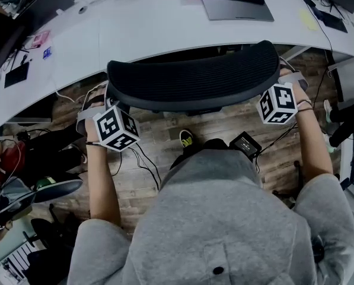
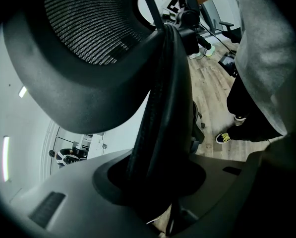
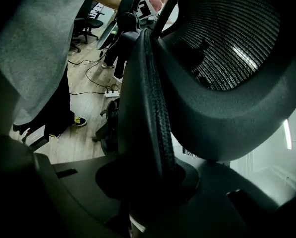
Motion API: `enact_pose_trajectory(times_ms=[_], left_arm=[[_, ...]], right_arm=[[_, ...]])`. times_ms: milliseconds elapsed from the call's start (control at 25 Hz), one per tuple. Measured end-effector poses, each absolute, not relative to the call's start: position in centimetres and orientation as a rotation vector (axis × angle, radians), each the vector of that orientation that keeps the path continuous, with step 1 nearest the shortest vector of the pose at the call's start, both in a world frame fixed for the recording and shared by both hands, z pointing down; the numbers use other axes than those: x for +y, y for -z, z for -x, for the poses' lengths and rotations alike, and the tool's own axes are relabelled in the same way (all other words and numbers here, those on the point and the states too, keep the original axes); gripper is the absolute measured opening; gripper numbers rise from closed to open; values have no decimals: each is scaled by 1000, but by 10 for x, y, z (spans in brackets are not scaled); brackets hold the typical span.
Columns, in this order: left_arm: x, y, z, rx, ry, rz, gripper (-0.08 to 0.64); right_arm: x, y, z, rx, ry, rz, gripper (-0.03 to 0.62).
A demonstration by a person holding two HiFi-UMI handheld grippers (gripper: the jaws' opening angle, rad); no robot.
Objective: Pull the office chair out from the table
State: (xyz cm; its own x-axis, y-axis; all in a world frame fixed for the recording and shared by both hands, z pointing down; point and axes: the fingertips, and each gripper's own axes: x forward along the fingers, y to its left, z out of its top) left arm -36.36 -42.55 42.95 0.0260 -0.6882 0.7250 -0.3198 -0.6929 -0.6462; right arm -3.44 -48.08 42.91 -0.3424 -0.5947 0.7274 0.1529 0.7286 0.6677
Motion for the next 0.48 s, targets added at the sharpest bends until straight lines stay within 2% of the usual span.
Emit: enact_pose_trajectory(times_ms=[480], left_arm=[[-383,-430,355,1090,1733,1994,153]], right_arm=[[-454,-429,29,-1775,834,-309,104]])
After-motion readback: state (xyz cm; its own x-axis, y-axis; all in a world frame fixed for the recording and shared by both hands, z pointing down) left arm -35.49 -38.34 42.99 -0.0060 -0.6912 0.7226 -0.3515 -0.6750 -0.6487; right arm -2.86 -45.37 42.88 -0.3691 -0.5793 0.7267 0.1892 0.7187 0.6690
